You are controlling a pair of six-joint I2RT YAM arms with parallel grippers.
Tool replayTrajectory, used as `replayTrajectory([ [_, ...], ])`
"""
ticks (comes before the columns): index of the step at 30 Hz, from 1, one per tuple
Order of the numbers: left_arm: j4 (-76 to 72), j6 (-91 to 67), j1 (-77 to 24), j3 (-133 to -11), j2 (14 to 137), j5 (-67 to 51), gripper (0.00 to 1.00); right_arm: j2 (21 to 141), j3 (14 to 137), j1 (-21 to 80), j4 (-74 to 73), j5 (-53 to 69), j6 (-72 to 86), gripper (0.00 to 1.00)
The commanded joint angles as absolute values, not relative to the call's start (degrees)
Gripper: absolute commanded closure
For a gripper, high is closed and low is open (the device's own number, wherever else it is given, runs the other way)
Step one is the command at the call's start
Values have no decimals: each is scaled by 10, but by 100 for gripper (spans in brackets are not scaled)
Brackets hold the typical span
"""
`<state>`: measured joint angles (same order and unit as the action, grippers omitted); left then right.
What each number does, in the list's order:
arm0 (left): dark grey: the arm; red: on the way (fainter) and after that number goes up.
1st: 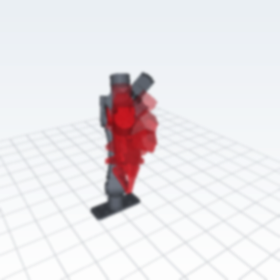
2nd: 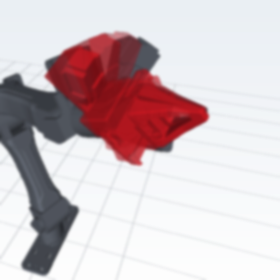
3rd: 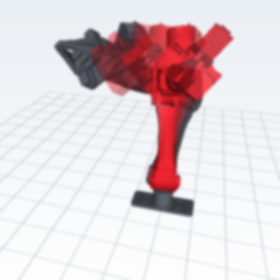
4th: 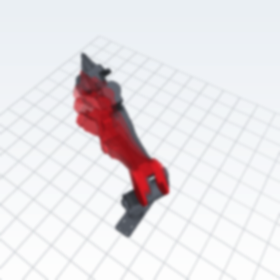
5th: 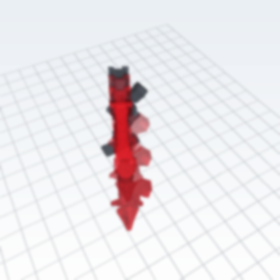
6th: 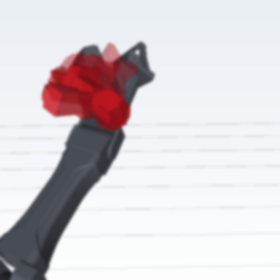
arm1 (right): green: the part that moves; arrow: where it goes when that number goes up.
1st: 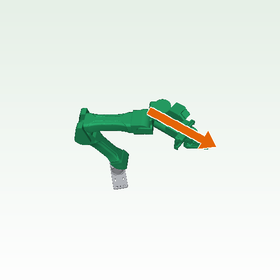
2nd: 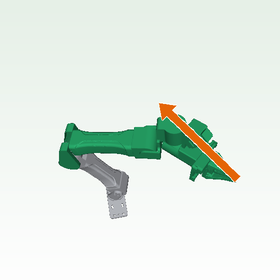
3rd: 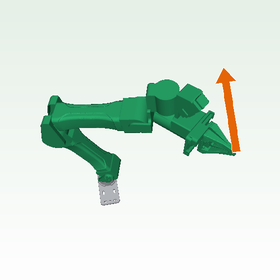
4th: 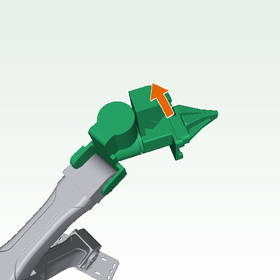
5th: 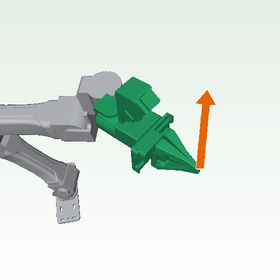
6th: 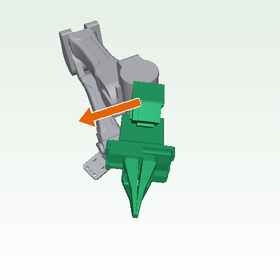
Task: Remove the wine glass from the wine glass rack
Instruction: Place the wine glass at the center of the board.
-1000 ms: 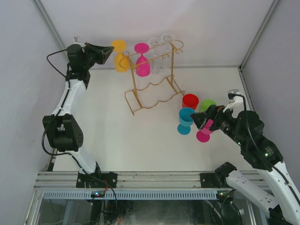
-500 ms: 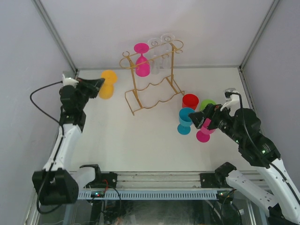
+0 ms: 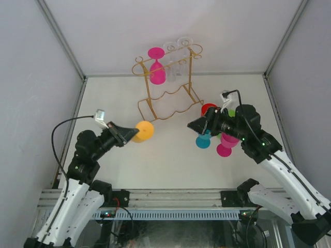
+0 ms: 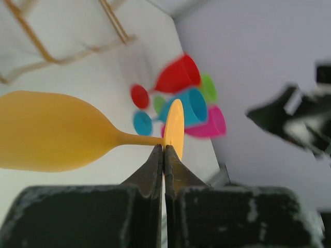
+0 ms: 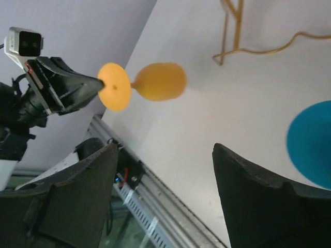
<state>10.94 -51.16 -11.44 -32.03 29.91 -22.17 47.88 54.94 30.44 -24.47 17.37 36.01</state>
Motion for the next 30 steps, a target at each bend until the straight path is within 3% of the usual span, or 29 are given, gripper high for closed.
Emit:
replayTrajectory([
  [1,84,-489,-241,-330,304,-222,100,521,548,305,-135,293,444,29],
  [9,9,-466,-377,-391,385,-213,100,577,548,350,-96,368,477,40],
  [21,-64,-484,-401,-392,405,-233,100,606,543,357,-92,436,470,55],
  [25,-76,-485,-403,-393,410,-252,100,616,543,357,-68,468,481,67],
  [30,-90,-492,-404,-392,419,-264,100,615,531,351,-9,485,511,100],
])
